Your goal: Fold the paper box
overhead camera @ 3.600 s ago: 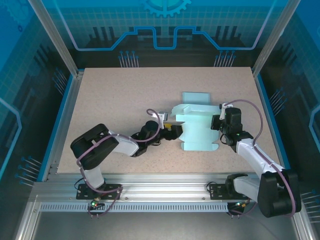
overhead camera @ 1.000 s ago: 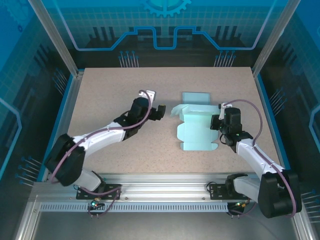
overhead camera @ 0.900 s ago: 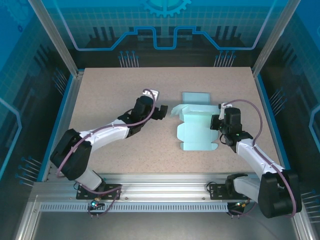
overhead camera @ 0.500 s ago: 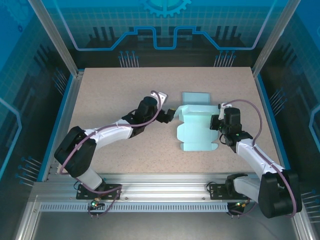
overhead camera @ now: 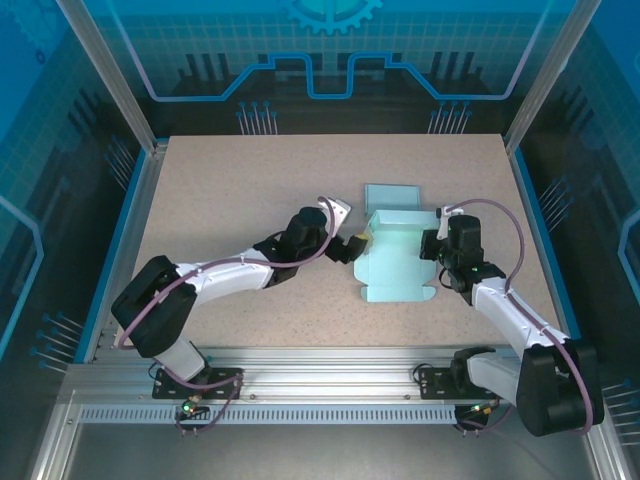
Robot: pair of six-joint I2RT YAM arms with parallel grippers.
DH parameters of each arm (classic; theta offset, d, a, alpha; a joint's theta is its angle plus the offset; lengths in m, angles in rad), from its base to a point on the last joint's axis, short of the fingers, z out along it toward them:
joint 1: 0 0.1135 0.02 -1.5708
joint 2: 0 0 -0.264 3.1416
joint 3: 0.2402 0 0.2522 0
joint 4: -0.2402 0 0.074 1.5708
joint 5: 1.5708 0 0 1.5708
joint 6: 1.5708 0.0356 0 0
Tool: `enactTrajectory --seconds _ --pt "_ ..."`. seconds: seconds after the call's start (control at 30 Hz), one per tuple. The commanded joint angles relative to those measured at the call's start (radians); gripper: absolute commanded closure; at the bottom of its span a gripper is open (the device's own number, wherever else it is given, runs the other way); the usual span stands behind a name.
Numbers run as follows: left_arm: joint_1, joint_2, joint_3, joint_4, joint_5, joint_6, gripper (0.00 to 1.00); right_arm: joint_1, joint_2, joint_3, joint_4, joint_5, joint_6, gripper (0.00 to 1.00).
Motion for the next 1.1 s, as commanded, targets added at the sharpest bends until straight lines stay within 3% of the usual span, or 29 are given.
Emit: enactTrajectory --seconds 0.0,0.2,0.63,0.87,1.07 --pt "-0.009 -0.024 -0.024 0.044 0.043 0.006 0.04 0.011 -0.005 0.005 0.007 -0.003 -0.009 1.00" --pt "-0.010 0.004 0.006 0.073 0.110 0.094 0.12 0.010 -0.004 0.006 0.006 -0.002 -0.010 1.00" --pt "-0.019 0.127 0.132 0.117 0.089 0.179 0.30 0.011 -0.002 0.006 0.006 -0.003 -0.012 1.00" --pt "-0.042 0.181 0.174 0.140 0.010 0.228 0.36 0.010 0.001 0.009 0.006 -0.008 -0.013 1.00" --pt "-0.052 0.211 0.188 0.202 -0.090 0.225 0.52 0.011 0.001 0.008 0.006 -0.008 -0.013 1.00"
